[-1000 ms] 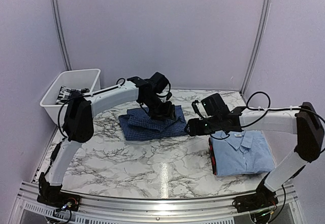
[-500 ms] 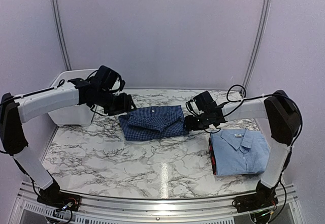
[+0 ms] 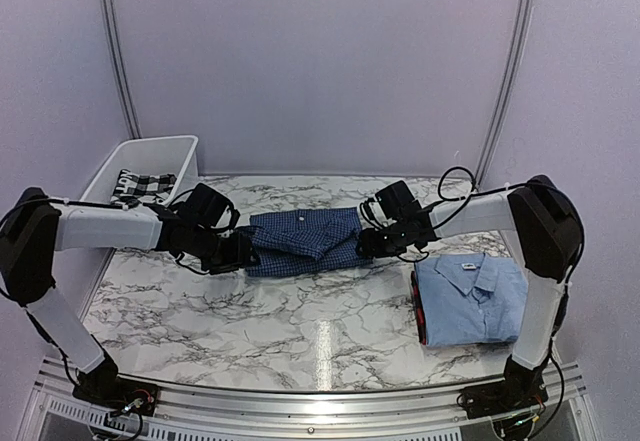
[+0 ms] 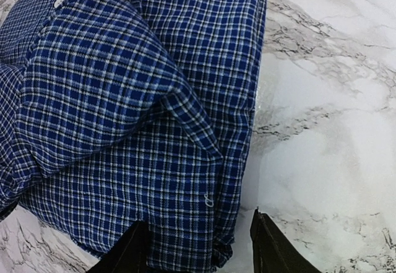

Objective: Fold and stack the long sleeve shirts
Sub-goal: Move the square-folded shirt to the center of the board.

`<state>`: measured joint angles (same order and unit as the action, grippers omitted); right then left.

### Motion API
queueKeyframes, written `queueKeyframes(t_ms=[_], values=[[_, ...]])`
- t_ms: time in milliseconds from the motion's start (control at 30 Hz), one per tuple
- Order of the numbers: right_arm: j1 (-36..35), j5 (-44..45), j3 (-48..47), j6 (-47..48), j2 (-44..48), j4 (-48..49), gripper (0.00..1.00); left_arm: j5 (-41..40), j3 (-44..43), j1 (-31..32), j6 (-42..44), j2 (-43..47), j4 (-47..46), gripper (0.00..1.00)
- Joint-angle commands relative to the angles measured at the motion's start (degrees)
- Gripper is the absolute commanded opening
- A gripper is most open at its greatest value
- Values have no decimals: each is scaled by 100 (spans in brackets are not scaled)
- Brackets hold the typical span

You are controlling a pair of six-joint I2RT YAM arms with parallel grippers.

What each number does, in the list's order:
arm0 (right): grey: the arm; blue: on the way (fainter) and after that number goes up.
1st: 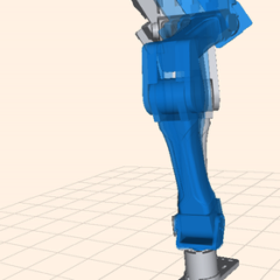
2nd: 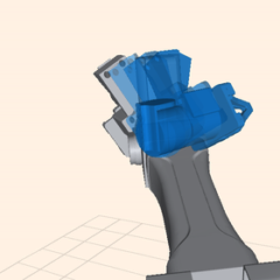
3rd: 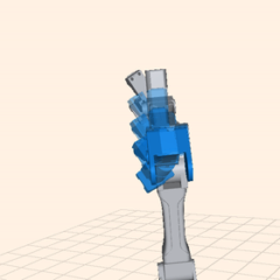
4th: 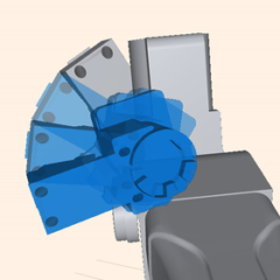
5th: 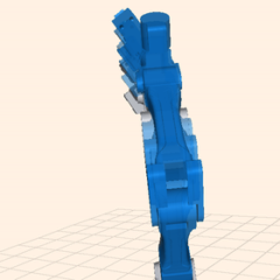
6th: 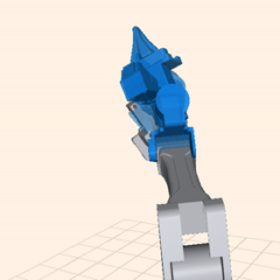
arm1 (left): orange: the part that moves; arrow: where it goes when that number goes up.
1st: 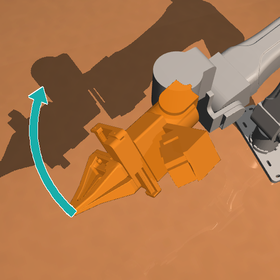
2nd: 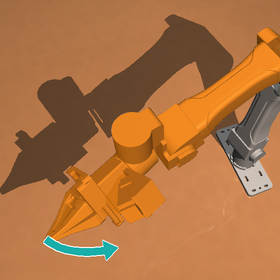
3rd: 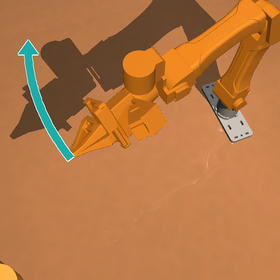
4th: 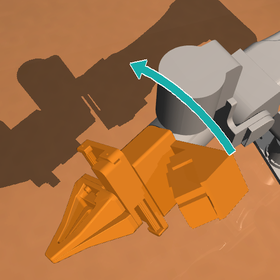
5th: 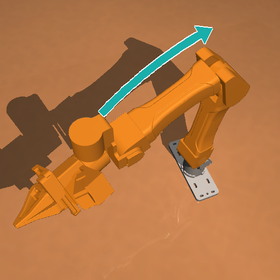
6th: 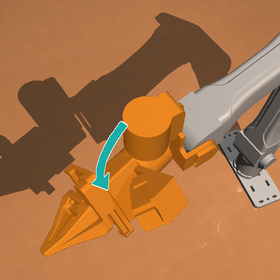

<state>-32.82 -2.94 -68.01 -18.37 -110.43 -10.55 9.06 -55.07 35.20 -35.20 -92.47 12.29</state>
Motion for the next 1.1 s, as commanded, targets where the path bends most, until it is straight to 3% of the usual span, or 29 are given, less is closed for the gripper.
queueKeyframes(t_ms=[0,267,367,567,633,933,1067], values=[[39,-87,-128,7,-137,176,52,243,-11,-13,84,-481,-896,64],[39,-255,-145,-26,-288,220,50,283,-338,-13,87,-1216,-1176,61],[39,-355,-90,-40,-269,237,44,355,-436,-13,22,-1318,-1175,47],[-44,-573,293,-88,53,193,14,581,-307,57,-214,-1079,-1097,8],[-123,-560,485,-90,201,132,8,588,-171,133,-271,-884,-880,4],[-808,-420,1755,-541,1350,57,7,484,947,756,-748,229,-264,5],[-1088,-300,2288,-888,1832,85,14,397,1343,851,-932,698,-185,23]])
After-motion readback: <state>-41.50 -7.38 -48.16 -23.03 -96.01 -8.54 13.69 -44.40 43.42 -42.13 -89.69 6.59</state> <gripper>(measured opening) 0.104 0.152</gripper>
